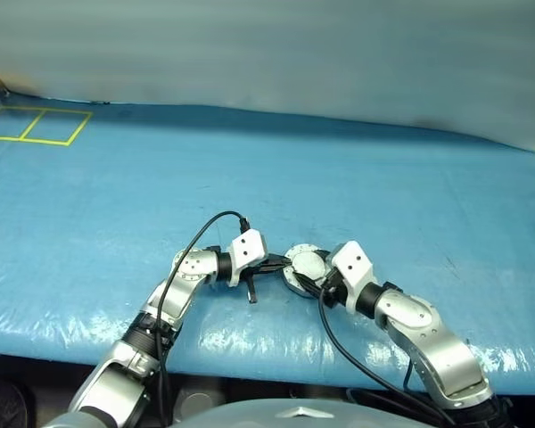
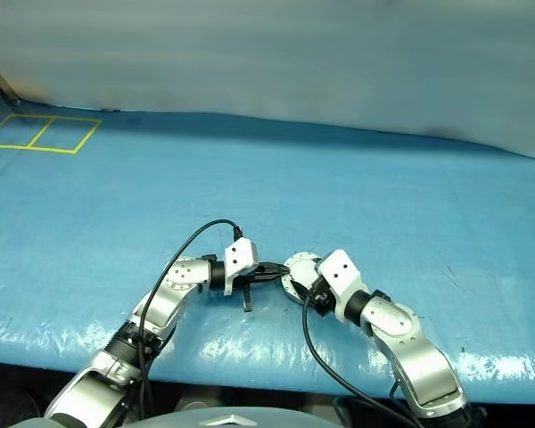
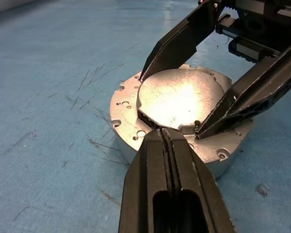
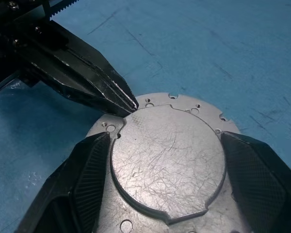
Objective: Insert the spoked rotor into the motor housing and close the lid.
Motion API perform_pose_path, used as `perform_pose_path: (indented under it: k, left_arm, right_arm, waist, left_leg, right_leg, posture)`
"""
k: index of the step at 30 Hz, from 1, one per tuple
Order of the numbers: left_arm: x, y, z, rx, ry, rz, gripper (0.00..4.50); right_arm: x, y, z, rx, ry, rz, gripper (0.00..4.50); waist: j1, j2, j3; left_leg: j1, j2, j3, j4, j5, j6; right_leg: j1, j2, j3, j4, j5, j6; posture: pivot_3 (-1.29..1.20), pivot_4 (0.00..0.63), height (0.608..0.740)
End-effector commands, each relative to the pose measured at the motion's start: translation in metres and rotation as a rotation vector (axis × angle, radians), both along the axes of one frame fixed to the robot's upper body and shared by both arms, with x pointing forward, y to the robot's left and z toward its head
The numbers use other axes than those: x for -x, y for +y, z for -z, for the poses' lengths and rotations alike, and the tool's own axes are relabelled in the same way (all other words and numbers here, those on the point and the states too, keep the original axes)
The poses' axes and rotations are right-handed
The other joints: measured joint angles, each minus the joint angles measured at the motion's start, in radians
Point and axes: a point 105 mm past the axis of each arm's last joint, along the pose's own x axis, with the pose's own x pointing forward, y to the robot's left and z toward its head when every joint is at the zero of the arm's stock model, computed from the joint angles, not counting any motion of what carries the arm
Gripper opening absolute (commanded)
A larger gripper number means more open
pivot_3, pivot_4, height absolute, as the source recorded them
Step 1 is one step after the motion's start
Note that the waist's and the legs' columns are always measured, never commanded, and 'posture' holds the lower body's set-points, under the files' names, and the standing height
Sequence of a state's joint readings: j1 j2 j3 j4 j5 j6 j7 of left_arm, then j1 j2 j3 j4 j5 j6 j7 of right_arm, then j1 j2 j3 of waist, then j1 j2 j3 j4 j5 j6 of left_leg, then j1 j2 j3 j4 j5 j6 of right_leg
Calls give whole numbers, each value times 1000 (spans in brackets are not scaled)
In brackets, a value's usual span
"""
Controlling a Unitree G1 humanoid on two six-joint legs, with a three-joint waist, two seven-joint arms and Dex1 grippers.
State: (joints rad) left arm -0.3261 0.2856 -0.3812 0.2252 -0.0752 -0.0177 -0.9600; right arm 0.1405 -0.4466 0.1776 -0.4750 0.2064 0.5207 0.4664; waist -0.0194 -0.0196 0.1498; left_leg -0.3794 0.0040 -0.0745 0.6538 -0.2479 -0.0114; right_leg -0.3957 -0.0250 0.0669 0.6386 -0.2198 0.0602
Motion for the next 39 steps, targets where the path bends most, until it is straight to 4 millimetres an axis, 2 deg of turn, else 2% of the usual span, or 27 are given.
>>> perform_pose_path:
  k: [1,3,8,12,15,18,21,25,29,34,37,39]
  left_arm:
    - [4,-1,10,-46,16,15,0]
    - [4,-1,11,-51,15,16,0]
    - [4,-1,10,-30,39,10,0]
    - [6,1,10,-40,23,22,0]
    - [8,2,12,-55,20,31,0]
    - [9,3,13,-57,20,36,0]
    - [9,3,12,-58,17,37,0]
    - [10,3,12,-67,7,44,0]
    - [10,3,12,-69,7,47,0]
    - [10,4,12,-77,7,54,0]
    - [10,4,13,-81,6,53,0]
    - [10,4,13,-81,8,53,0]
  right_arm:
    - [0,-4,-12,-114,13,33,4329]
    - [-4,-6,-24,-160,-32,54,4329]
    - [-10,-27,-55,-367,-94,170,4329]
    - [1,-52,-22,-613,136,351,4329]
    - [7,-56,-13,-799,250,411,4329]
    - [14,-56,8,-888,403,477,4329]
    - [19,-62,15,-1035,451,536,4329]
    - [26,-52,31,-1057,547,553,4329]
    - [28,-44,37,-1090,578,546,4329]
    - [25,-25,29,-1128,582,461,4329]
    - [22,-17,23,-1145,568,417,3791]
    - [21,-16,23,-1164,567,425,3123]
  waist:
    - [0,1,0]
    - [1,1,1]
    - [4,5,3]
    - [8,5,3]
    - [6,8,5]
    - [2,9,5]
    - [0,9,5]
    - [-2,9,5]
    - [-4,8,3]
    - [-8,7,2]
    - [-9,8,2]
    - [-9,8,2]
  left_leg:
    - [-1,0,0,0,0,0]
    - [-2,0,0,0,0,0]
    - [-6,-4,0,-1,0,0]
    - [-6,-4,-2,-4,0,0]
    - [-6,-3,-1,-6,0,1]
    - [-5,-2,0,-6,0,1]
    - [-5,1,0,-6,0,1]
    - [-5,2,0,-7,-1,2]
    - [-5,2,0,-8,-1,2]
    - [-5,3,-1,-8,-1,2]
    - [-5,4,-1,-8,-1,2]
    - [-5,3,-1,-9,-1,2]
  right_leg:
    - [0,0,0,0,0,0]
    - [-1,0,0,0,0,0]
    - [-4,0,0,0,0,1]
    - [-3,0,0,-2,-1,1]
    - [-4,0,0,-4,-1,1]
    - [-4,0,1,-4,-1,1]
    - [-4,0,1,-4,-1,1]
    - [-3,0,1,-7,-1,1]
    - [-3,1,0,-8,-1,1]
    - [-3,1,0,-9,-1,1]
    - [-3,1,0,-9,-1,1]
    - [-3,0,1,-9,-1,1]
  posture:
    - [0,150,740]
    - [0,150,740]
    - [0,150,740]
    - [0,150,740]
    - [0,150,740]
    - [0,150,740]
    - [0,150,740]
    - [0,150,740]
    - [0,150,740]
    - [0,150,740]
    - [0,150,740]
    - [0,150,740]
